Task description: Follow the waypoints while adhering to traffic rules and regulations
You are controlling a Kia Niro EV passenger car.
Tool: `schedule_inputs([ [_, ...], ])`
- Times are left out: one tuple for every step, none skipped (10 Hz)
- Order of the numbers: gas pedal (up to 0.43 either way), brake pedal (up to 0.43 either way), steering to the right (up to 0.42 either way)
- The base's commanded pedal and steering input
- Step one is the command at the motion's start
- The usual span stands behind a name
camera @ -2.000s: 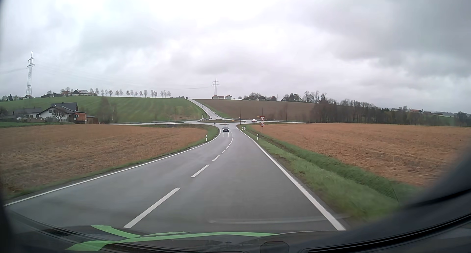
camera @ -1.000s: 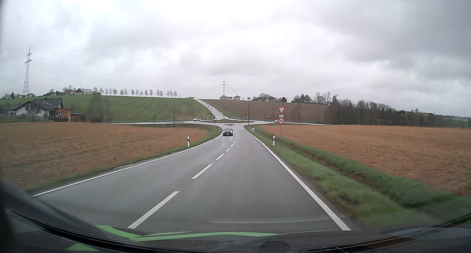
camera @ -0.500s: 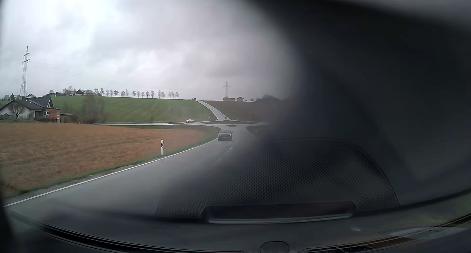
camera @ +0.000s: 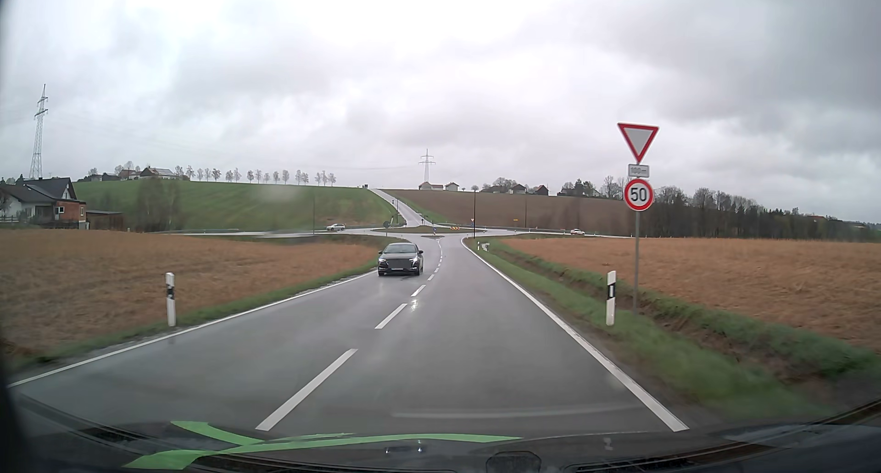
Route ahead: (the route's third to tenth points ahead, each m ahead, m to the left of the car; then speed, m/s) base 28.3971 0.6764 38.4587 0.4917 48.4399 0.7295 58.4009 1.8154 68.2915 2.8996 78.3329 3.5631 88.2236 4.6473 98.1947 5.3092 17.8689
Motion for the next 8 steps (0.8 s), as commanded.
schedule_inputs([
  [0.000,0.207,-0.003],
  [0.000,0.213,-0.003],
  [0.000,0.213,-0.003],
  [0.000,0.213,-0.003],
  [0.000,0.213,-0.003],
  [0.000,0.201,-0.003],
  [0.000,0.177,-0.002],
  [0.000,0.159,-0.003],
])
